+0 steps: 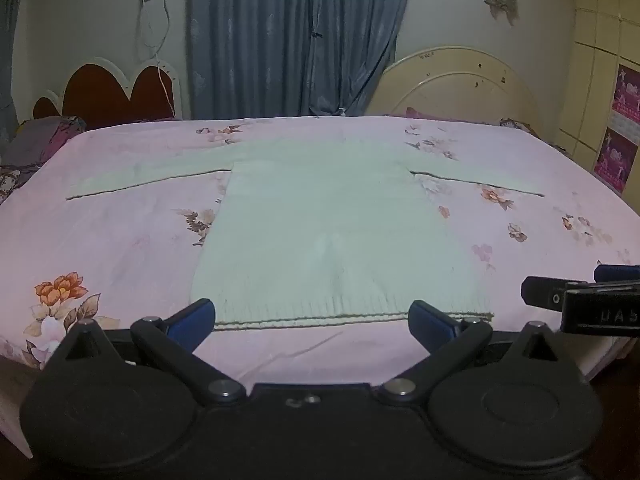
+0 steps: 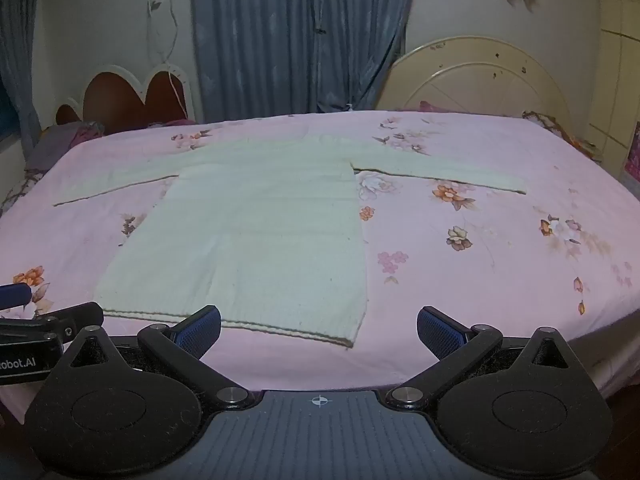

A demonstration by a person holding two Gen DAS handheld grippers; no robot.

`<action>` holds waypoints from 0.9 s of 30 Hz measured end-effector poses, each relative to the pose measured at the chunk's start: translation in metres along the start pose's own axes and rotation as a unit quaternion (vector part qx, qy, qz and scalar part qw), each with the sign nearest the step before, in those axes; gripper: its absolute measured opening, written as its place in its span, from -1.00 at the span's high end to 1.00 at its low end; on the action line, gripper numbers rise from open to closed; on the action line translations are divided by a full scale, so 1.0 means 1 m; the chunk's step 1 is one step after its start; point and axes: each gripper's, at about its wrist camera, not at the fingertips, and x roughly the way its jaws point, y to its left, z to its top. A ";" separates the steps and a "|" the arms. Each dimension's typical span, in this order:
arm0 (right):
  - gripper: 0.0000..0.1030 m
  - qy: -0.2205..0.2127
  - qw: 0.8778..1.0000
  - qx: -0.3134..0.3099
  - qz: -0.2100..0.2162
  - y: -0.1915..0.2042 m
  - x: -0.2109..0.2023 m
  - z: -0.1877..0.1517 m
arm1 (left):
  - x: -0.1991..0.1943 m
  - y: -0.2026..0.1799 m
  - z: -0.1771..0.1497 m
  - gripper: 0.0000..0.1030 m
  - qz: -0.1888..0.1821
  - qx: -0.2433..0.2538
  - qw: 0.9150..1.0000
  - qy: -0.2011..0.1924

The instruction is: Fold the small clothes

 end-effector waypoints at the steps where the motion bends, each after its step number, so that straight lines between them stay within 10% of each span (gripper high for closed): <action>1: -1.00 0.001 1.000 -0.001 0.001 0.000 0.000 0.000 | 0.000 0.000 0.000 -0.99 0.000 0.000 1.000 -0.001; 27: -1.00 0.000 1.000 0.002 0.001 0.001 -0.001 0.000 | 0.002 0.002 -0.004 -0.99 0.004 -0.001 1.000 0.000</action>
